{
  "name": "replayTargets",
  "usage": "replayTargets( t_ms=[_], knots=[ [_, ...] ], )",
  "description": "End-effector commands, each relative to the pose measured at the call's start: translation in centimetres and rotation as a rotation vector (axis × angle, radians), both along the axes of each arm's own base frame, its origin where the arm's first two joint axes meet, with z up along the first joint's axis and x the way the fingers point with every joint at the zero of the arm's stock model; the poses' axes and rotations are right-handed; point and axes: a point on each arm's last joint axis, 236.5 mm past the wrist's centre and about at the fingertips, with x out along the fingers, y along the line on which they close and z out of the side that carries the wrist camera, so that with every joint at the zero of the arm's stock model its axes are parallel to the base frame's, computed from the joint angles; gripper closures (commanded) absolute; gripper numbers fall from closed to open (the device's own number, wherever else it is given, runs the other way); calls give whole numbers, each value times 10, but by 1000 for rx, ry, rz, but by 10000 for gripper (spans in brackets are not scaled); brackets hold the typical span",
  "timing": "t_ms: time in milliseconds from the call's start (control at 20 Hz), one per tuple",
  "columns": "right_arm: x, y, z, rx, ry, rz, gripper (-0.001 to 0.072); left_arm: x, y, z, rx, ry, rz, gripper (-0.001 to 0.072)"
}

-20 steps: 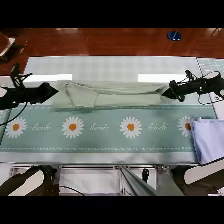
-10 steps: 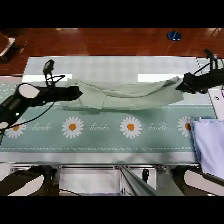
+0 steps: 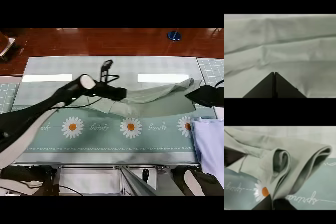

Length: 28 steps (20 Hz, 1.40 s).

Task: Fold the shirts.

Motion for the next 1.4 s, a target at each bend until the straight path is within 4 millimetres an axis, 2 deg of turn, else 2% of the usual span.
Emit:
replayTargets(
  t_ms=[0,150,250,350,400,450,550,650,750,800,850,900,1000,1100,1200,1350],
  knots=[
    [-15,16,20,42,-57,16,693,-25,-75,-18,-22,96,-105,682],
    [-14,20,24,64,-70,23,693,-59,-115,-32,-20,172,-179,682],
    [-11,19,26,62,-84,16,693,-89,-133,-37,-9,188,-249,682],
    [-6,17,29,61,-105,1,693,-104,-134,-37,2,205,-285,681],
    [-4,16,30,61,-114,-5,692,-98,-127,-34,7,211,-286,681],
    [-3,15,31,60,-119,-9,692,-84,-115,-30,14,207,-271,682],
    [1,17,32,61,-131,-5,693,-38,-72,-13,34,185,-209,682],
    [4,32,26,77,-108,43,693,15,0,10,99,152,-109,682],
    [12,56,16,105,-78,109,693,66,101,40,203,79,64,681],
    [19,68,10,113,-63,138,693,81,151,60,235,36,150,681],
    [30,83,6,122,-52,171,693,86,202,82,254,-3,241,682],
    [42,100,3,126,-47,208,693,84,247,103,264,-41,332,681],
    [71,138,-3,136,-35,274,693,62,315,137,275,-132,474,681],
    [96,180,-17,152,6,339,692,25,355,154,264,-198,596,681],
    [112,227,-33,187,51,410,692,-15,370,151,258,-237,662,681],
    [130,282,-61,225,107,467,692,-66,359,121,221,-220,674,681]
  ],
)
